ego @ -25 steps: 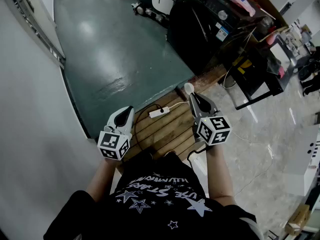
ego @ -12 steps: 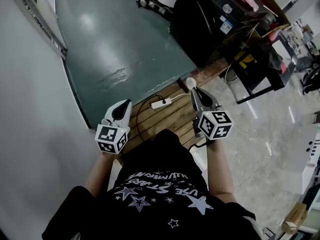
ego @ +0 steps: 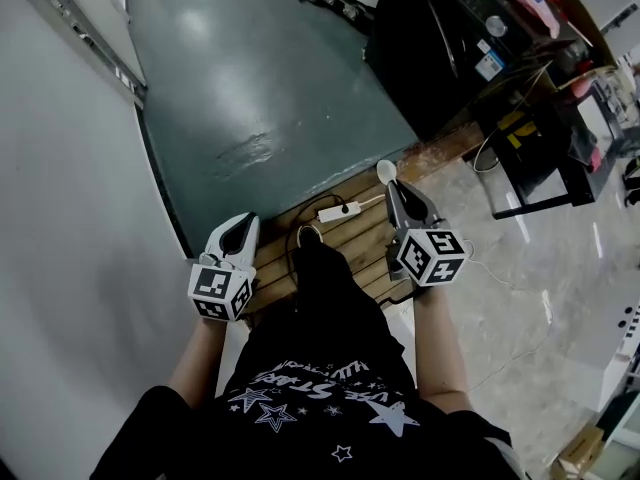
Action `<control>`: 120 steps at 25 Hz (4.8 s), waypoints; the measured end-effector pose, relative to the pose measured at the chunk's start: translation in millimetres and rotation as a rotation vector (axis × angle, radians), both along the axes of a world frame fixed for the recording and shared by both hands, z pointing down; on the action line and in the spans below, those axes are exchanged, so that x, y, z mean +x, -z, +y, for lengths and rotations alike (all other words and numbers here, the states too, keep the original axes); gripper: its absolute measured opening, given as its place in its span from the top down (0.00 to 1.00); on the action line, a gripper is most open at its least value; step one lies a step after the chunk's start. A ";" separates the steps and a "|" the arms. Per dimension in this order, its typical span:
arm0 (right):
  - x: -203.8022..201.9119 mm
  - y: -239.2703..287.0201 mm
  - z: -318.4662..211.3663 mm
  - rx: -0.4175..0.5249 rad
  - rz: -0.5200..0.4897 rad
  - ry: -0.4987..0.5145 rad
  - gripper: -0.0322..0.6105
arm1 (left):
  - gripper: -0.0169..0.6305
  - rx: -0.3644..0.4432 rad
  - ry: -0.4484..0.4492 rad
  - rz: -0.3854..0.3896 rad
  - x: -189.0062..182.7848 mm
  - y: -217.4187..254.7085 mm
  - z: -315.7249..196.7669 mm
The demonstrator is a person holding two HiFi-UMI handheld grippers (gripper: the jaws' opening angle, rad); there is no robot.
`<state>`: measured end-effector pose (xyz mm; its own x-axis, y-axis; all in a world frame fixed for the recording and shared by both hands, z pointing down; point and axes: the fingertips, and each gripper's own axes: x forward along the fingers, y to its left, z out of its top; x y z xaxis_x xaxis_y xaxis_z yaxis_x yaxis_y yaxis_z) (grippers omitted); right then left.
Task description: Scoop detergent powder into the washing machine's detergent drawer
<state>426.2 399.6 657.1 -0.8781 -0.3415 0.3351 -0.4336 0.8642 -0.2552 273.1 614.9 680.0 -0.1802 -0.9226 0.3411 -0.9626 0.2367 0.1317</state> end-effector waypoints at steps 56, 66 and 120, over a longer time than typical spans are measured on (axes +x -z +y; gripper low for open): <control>-321.3 282.7 -542.0 0.047 -0.026 -0.722 0.89 | 0.97 0.042 -0.717 0.021 -432.1 253.6 -701.5; -301.3 312.7 -607.5 0.087 -0.075 -0.808 0.89 | 0.97 0.056 -0.810 -0.012 -414.0 273.3 -783.8; -334.6 259.9 -855.0 0.275 1.018 0.322 0.89 | 0.97 0.020 -0.855 -0.025 -336.1 274.6 -960.5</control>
